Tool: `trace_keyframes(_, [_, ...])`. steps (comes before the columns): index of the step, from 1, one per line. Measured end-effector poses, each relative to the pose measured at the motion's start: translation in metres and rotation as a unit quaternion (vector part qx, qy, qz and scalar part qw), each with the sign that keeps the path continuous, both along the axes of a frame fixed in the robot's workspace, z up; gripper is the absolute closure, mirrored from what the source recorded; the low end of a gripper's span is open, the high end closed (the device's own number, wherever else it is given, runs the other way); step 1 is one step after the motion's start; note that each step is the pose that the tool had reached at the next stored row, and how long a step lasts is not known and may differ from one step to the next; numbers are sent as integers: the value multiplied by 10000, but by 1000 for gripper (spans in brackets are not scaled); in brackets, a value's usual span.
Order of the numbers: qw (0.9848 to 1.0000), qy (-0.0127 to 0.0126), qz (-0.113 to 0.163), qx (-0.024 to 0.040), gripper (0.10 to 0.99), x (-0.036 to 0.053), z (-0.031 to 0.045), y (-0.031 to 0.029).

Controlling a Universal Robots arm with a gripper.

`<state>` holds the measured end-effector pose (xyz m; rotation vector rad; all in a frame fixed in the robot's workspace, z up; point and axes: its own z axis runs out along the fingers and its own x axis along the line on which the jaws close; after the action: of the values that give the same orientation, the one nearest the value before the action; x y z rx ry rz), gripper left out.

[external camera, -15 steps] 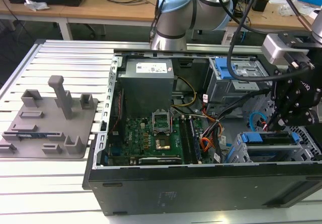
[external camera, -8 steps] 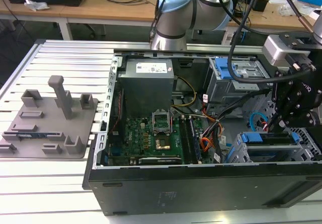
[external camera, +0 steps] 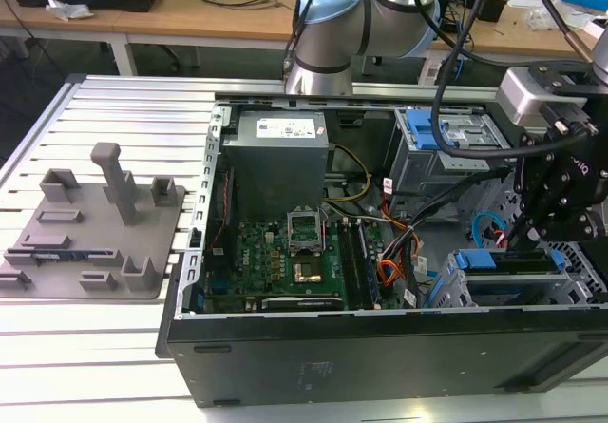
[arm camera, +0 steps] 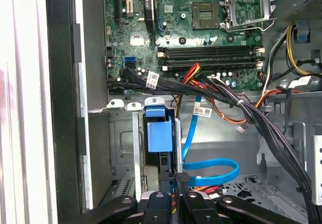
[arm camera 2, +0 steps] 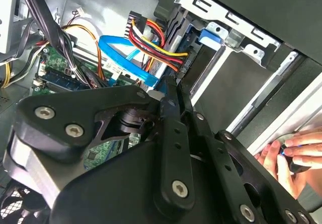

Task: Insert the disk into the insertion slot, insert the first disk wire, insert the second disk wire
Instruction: 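Insert the second disk wire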

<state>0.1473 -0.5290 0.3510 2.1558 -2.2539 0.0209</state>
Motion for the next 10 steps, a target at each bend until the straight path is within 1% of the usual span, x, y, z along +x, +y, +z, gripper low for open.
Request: trace_keyframes(10, [10000,4,0,-1,925,24,-10,-7])
